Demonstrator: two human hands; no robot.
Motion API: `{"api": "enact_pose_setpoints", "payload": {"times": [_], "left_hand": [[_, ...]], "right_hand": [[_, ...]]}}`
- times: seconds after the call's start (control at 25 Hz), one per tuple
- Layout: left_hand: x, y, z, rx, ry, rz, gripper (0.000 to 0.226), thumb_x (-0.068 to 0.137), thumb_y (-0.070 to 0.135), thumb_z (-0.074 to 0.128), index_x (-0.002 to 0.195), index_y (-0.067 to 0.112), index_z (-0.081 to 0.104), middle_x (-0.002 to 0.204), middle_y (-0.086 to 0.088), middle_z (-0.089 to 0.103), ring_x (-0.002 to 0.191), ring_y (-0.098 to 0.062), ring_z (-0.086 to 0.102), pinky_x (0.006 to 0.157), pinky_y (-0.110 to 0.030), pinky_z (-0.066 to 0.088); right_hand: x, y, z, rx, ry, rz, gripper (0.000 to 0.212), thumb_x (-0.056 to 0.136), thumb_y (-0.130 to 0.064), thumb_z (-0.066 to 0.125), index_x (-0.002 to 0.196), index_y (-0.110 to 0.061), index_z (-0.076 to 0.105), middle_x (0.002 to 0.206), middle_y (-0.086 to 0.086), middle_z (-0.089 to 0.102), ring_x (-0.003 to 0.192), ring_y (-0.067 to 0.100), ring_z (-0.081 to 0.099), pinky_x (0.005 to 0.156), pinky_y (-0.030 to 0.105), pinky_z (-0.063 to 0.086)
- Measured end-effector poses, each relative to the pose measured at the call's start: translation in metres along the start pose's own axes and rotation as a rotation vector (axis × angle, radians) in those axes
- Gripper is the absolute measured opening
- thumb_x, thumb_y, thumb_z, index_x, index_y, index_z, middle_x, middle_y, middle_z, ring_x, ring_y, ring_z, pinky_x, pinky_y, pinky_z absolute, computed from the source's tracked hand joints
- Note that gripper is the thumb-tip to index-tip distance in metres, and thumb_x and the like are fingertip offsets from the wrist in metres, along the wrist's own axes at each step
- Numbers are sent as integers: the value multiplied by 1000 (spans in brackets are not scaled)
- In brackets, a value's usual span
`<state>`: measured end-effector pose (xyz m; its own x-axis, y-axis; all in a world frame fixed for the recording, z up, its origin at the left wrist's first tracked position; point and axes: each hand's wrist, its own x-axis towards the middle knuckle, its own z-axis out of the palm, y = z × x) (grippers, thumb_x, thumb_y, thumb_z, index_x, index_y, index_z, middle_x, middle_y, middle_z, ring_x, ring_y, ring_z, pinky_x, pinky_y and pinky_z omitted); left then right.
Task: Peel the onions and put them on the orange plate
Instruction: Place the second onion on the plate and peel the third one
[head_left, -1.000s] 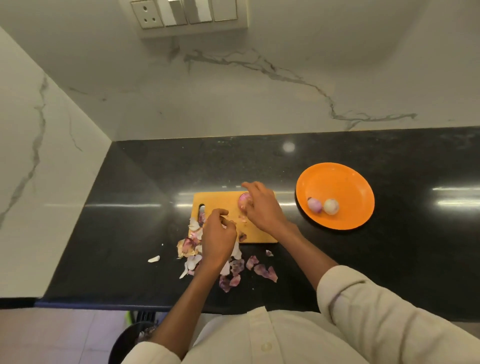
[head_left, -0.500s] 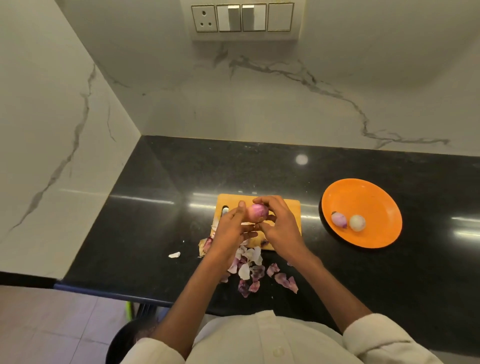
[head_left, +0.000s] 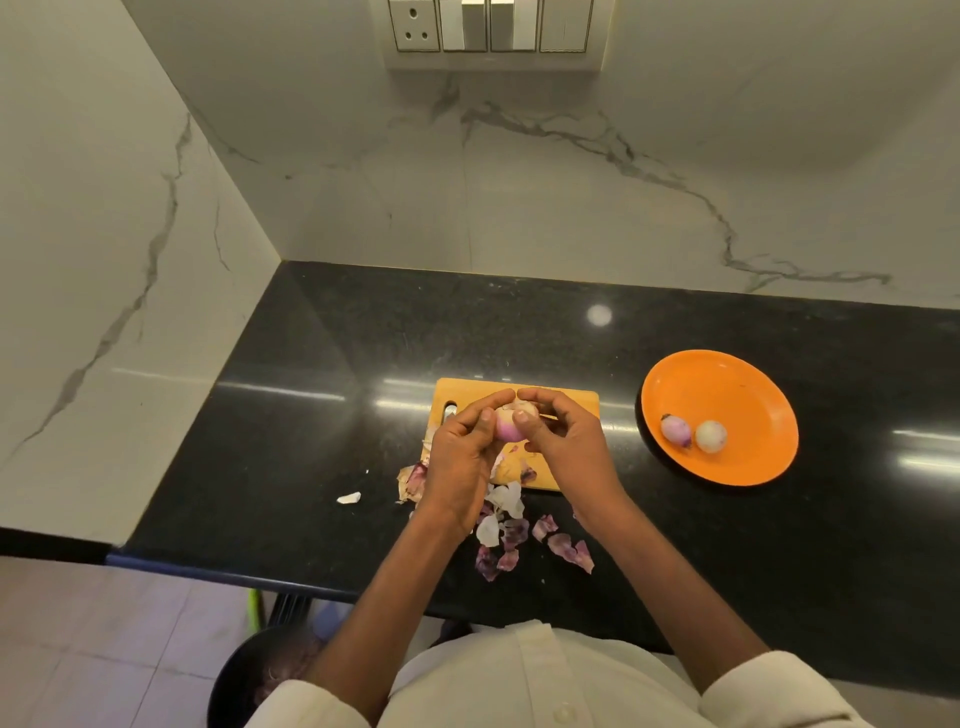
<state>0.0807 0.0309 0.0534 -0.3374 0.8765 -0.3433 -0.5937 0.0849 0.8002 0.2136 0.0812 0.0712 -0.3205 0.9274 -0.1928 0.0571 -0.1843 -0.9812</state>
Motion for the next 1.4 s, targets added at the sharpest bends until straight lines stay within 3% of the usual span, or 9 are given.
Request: {"api": "enact_pose_setpoints", "payload": {"times": [0.08, 0.28, 0.44, 0.68, 0.76, 0.88, 1.0, 1.16, 1.4], "left_hand": [[-5, -1, 3, -24, 1, -3, 30, 107, 6, 57, 134, 0, 67, 131, -23, 71, 127, -38, 68, 110, -43, 56], [-12, -5, 9, -7, 105, 44, 28, 99, 9, 70, 126, 2, 73, 127, -22, 73, 121, -36, 71, 100, -40, 62], [-14, -2, 20, -141, 283, 5, 24, 98, 15, 69, 115, 0, 77, 124, -22, 75, 116, -34, 74, 91, -38, 66], [-12, 1, 21, -233, 359, -108, 13, 105, 6, 62, 108, 1, 73, 120, -22, 74, 95, -22, 77, 80, -32, 67], [-15, 2, 19, -159, 336, -118, 14, 107, 10, 60, 108, 5, 73, 119, -20, 74, 99, -24, 75, 79, -33, 66], [-21, 6, 17, -83, 230, -179, 34, 111, 36, 51, 116, 11, 73, 111, -13, 77, 102, -26, 74, 85, -39, 63], [-22, 4, 17, -55, 69, -291, 59, 109, 60, 38, 131, 15, 69, 122, -12, 77, 117, -25, 72, 111, -54, 52], [-21, -4, 14, -142, -20, -362, 79, 105, 71, 28, 146, 11, 59, 140, -21, 68, 137, -31, 62, 120, -55, 43], [-18, -4, 10, 53, -20, -168, 56, 104, 51, 46, 128, 6, 69, 128, -23, 71, 111, -30, 65, 82, -39, 55]], "right_hand": [[-2, 2, 0, 51, 12, 34, 29, 96, -10, 74, 122, -24, 73, 115, -4, 76, 110, 16, 72, 74, 26, 63], [-11, 1, -3, 361, 26, 124, 40, 84, -4, 81, 122, -16, 74, 119, 6, 77, 116, 26, 73, 98, 44, 60], [-17, -2, -1, 421, 21, 139, 39, 85, 2, 77, 120, -16, 74, 116, 1, 78, 116, 24, 72, 96, 42, 60], [-22, -3, 1, 547, 9, 169, 32, 94, 5, 67, 121, -10, 74, 124, 3, 75, 121, 25, 71, 92, 34, 63], [-23, -2, 1, 462, 25, 159, 30, 95, 3, 67, 119, -14, 76, 120, 0, 77, 121, 28, 71, 97, 43, 61], [-22, -2, -3, 228, 38, 106, 23, 96, -5, 71, 111, -19, 80, 111, -3, 79, 115, 27, 72, 103, 53, 56], [-24, -4, 1, 132, 45, 81, 20, 97, -7, 71, 106, -22, 81, 106, -5, 80, 107, 20, 74, 92, 36, 62], [-25, -7, 1, 23, 46, -50, 19, 96, -6, 72, 109, -18, 79, 105, -5, 79, 104, 8, 74, 82, 20, 58], [-17, -4, -2, -85, 90, -132, 13, 96, -11, 74, 107, -16, 80, 101, -3, 79, 100, 14, 75, 84, 29, 63]]}}
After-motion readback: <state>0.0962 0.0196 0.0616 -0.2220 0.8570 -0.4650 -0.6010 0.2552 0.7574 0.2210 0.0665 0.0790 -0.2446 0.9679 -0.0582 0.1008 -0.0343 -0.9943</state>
